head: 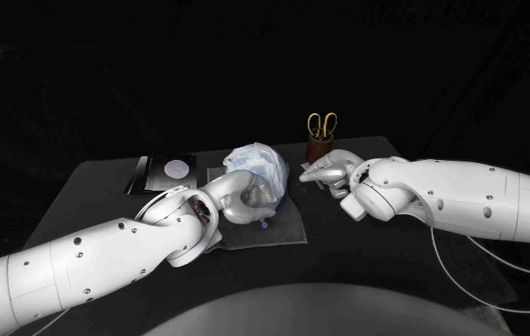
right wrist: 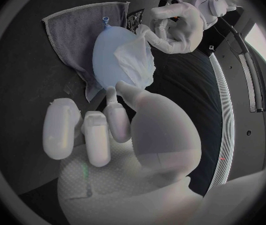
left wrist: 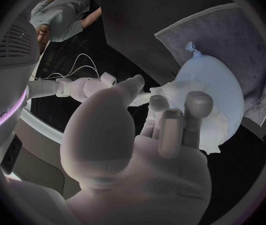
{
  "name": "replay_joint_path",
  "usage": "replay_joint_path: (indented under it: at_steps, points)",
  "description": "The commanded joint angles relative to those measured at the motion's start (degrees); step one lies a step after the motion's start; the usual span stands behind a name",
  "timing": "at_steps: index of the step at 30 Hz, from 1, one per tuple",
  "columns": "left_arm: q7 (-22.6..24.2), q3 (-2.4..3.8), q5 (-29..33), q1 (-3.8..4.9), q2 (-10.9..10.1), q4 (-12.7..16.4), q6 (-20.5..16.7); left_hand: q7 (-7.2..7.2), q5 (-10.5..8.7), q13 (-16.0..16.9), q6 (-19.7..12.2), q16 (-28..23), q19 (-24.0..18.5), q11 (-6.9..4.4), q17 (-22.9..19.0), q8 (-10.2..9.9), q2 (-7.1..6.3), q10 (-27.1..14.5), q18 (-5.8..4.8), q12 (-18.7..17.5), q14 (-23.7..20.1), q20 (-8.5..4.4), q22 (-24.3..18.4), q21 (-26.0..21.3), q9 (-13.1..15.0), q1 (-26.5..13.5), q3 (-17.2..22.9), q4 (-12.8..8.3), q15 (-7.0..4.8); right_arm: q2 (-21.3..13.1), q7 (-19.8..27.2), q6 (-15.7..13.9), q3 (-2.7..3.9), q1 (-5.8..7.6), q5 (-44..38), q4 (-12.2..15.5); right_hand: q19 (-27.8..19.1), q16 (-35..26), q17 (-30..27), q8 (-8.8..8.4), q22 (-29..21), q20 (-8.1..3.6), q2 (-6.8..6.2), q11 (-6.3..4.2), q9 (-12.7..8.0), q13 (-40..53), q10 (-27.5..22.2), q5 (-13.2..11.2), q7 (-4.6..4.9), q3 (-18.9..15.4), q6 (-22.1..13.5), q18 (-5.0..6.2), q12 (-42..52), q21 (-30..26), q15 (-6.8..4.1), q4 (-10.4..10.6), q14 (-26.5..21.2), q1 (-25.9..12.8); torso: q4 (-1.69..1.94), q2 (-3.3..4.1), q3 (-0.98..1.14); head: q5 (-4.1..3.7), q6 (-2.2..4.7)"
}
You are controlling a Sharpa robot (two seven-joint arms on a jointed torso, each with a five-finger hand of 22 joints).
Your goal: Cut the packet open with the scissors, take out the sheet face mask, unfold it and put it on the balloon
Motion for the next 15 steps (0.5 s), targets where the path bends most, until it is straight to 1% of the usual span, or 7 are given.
replay_joint_path:
  at_steps: [1,4,5,6,10,11,15]
  points:
    - [0.69,0.03,0.11,0.09,-0.13,0.56,1.42,-0.09,0.13,0.14,0.68,0.09,0.22,-0.16,7.20,0.26,-0.03,0.49,-0.70,0.20,3.20,0.15,0.16,0.05,0.06,0.45,-0.37,0.09,0.08,-0.05,2.00,-2.01,0.01,-0.03,-1.24,-0.12,1.52,0.20,15.09,-0.63,9.99,0.43,-0.65,0.49,-0.21,3.61,-0.33,0.23,0.31,-0.75,-0.50,0.54,-0.40,-0.60,0.54,0.04,6.08,0.16,0.02,0.04,-0.03,0.05,0.00]
    - [1.49,0.02,0.50,0.08,-0.49,1.07,1.50,-0.39,0.13,0.59,1.53,0.11,0.33,-0.41,7.29,0.35,0.02,0.90,-0.72,0.52,3.24,0.00,0.25,0.09,-0.06,0.66,-1.17,0.38,-0.12,-0.10,2.38,-2.66,0.01,-0.04,-1.62,-0.29,1.41,0.20,15.09,-1.04,9.89,0.58,-0.85,0.66,-0.37,3.52,-0.52,0.23,0.49,-1.22,-0.73,0.62,-0.61,-0.98,0.69,0.11,6.08,0.15,0.06,0.03,-0.04,0.05,0.00]
    - [2.10,0.02,0.73,0.08,-0.80,1.42,1.45,-1.08,0.14,1.37,2.15,0.15,0.36,-0.91,7.50,0.25,0.23,1.50,-0.70,0.99,3.33,-0.20,0.24,0.07,-0.22,1.21,-1.48,0.42,-0.48,-0.11,2.54,-2.91,0.01,-0.04,-1.78,-0.43,1.38,0.20,15.09,-1.16,9.86,0.64,-0.95,0.70,-0.41,3.54,-0.55,0.23,0.54,-1.39,-0.76,0.65,-0.59,-1.09,0.73,0.14,6.08,0.14,0.09,0.00,-0.05,0.08,0.00]
    - [2.61,0.03,0.88,0.08,-1.07,1.71,1.41,-1.26,0.14,1.49,2.31,0.16,0.40,-1.07,7.55,0.15,0.30,1.62,-0.70,1.08,3.35,-0.31,0.28,0.09,-0.29,1.35,-1.58,0.46,-0.62,-0.11,2.64,-3.06,0.01,-0.05,-1.87,-0.54,1.34,0.20,15.09,-1.26,9.82,0.69,-1.03,0.73,-0.45,3.51,-0.61,0.24,0.57,-1.55,-0.77,0.67,-0.66,-1.22,0.77,0.14,6.08,0.16,0.11,-0.01,-0.06,0.07,0.00]
    - [4.24,0.04,1.84,0.11,-2.23,2.77,1.46,-2.99,0.15,2.05,5.55,0.20,0.49,-2.60,7.88,-0.07,1.16,2.37,-0.70,1.40,3.49,-1.39,0.24,0.03,-0.69,2.18,-1.87,0.97,-1.93,-0.09,3.00,-3.51,0.01,-0.08,-2.27,-1.00,1.27,0.20,15.09,-1.39,9.74,0.75,-1.12,0.78,-0.50,3.34,-0.76,0.24,0.61,-1.74,-0.79,0.73,-0.94,-1.49,0.82,0.14,6.08,0.22,0.11,-0.06,-0.05,0.14,0.00]
    - [4.61,0.04,2.10,0.18,-2.56,3.03,1.64,-3.15,0.15,1.63,5.80,0.19,0.47,-2.80,7.87,-0.54,1.39,2.17,-0.69,1.12,3.49,-1.62,0.14,-0.03,-0.99,2.36,-1.78,1.11,-2.15,-0.08,3.13,-3.63,0.01,-0.09,-2.39,-1.13,1.27,0.20,15.09,-1.39,9.74,0.75,-1.12,0.78,-0.50,3.34,-0.76,0.24,0.61,-1.74,-0.79,0.73,-0.94,-1.49,0.82,0.14,6.08,0.22,0.09,-0.07,-0.04,0.17,0.00]
    - [5.23,0.04,2.57,0.46,-3.13,3.45,2.97,-3.15,0.16,1.19,5.96,0.18,0.49,-2.92,7.90,-1.85,1.59,2.16,-0.72,0.74,3.51,-1.97,0.06,-0.12,-1.79,2.44,-1.79,1.52,-2.35,0.00,3.52,-3.92,0.01,-0.13,-2.99,-1.41,1.25,0.20,15.09,-1.43,9.73,0.77,-1.13,0.79,-0.51,3.34,-0.78,0.24,0.62,-1.78,-0.80,0.74,-0.95,-1.54,0.83,0.13,6.08,0.24,0.03,0.01,-0.05,0.22,0.00]
